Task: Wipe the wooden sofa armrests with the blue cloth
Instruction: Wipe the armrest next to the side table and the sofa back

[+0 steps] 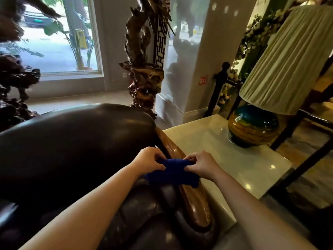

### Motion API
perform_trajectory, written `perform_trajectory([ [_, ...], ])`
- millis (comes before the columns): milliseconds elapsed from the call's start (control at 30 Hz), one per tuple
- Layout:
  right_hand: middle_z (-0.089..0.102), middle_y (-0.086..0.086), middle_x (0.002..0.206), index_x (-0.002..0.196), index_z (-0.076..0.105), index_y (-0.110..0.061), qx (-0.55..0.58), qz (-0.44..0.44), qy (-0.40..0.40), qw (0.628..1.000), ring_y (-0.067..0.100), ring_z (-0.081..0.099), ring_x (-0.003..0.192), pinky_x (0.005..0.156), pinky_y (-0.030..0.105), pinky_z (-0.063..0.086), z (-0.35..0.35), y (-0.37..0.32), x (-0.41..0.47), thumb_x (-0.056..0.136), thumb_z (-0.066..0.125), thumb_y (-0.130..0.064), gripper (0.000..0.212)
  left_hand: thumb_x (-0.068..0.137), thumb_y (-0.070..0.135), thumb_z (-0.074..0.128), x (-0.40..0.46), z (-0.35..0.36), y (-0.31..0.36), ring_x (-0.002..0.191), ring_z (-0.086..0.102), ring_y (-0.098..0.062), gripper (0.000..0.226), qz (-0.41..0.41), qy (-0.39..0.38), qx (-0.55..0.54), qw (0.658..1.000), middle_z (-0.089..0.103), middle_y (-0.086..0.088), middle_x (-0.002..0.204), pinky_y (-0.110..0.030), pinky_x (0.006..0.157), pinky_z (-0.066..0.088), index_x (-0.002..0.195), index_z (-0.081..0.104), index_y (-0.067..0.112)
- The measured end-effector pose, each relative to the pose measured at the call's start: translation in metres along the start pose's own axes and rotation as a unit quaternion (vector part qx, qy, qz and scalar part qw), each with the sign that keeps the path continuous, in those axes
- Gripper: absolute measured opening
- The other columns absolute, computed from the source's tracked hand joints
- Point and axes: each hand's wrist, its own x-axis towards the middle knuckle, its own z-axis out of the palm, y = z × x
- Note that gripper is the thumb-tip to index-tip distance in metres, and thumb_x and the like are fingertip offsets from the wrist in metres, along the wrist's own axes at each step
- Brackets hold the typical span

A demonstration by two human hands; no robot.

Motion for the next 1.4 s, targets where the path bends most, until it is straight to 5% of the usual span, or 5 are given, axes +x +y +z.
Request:
perform_trajectory([
  [333, 0.066, -0.005, 0.086, 0.088, 0.067, -0.029, 0.013, 0.051, -0.034, 0.998, 0.011, 0.062, 0.081, 0.068, 0.026, 0.056, -0.047, 0.08, 0.078, 0.072, 0.069, -0.013, 0.022, 0.07, 0.014, 0.077, 0.107, 0.053, 0.016, 0.094, 0.063, -0.017, 0.032, -0.031, -0.042, -0.05, 0.997, 0.068, -0.005, 0.102, -0.033, 0.09, 0.051, 0.101, 0.069, 0.015],
  [633, 0.061, -0.012, 0.081, 0.085, 0.06, -0.033, 0.015, -0.013, -0.114, 0.993, 0.005, 0.059, 0.078, 0.059, 0.015, 0.047, -0.072, 0.142, 0.17, 0.076, 0.065, -0.01, 0.025, 0.076, 0.014, 0.071, 0.18, 0.093, 0.01, 0.099, 0.06, -0.012, 0.028, -0.095, -0.004, -0.091, 0.991, 0.064, 0.002, 0.105, -0.03, 0.09, 0.05, 0.102, 0.066, 0.02],
  [1100, 0.065, -0.013, 0.078, 0.081, 0.067, -0.032, -0.035, -0.055, -0.24, 0.969, 0.007, 0.062, 0.078, 0.068, 0.025, 0.053, 0.026, 0.309, 0.372, 0.069, 0.067, -0.017, 0.019, 0.074, 0.015, 0.073, 0.321, 0.239, -0.099, 0.094, 0.062, -0.011, 0.021, -0.268, 0.048, -0.12, 0.955, 0.067, 0.002, 0.098, -0.03, 0.087, 0.052, 0.094, 0.068, 0.021],
  [1233, 0.067, -0.01, 0.084, 0.087, 0.068, -0.03, -0.046, -0.063, -0.215, 0.974, 0.009, 0.062, 0.082, 0.072, 0.031, 0.056, 0.064, 0.327, 0.409, 0.072, 0.069, -0.021, 0.018, 0.076, 0.014, 0.071, 0.345, 0.253, -0.14, 0.094, 0.06, -0.009, 0.02, -0.28, 0.068, -0.118, 0.95, 0.065, 0.005, 0.098, -0.03, 0.087, 0.051, 0.095, 0.067, 0.022],
  [1400, 0.062, -0.011, 0.09, 0.096, 0.064, -0.028, -0.061, -0.089, -0.094, 0.99, 0.007, 0.055, 0.082, 0.065, 0.021, 0.042, 0.098, 0.348, 0.421, 0.078, 0.068, -0.025, 0.019, 0.079, 0.013, 0.068, 0.356, 0.276, -0.163, 0.092, 0.056, -0.001, 0.026, -0.269, 0.162, -0.124, 0.941, 0.06, 0.012, 0.099, -0.019, 0.081, 0.048, 0.102, 0.063, 0.023],
])
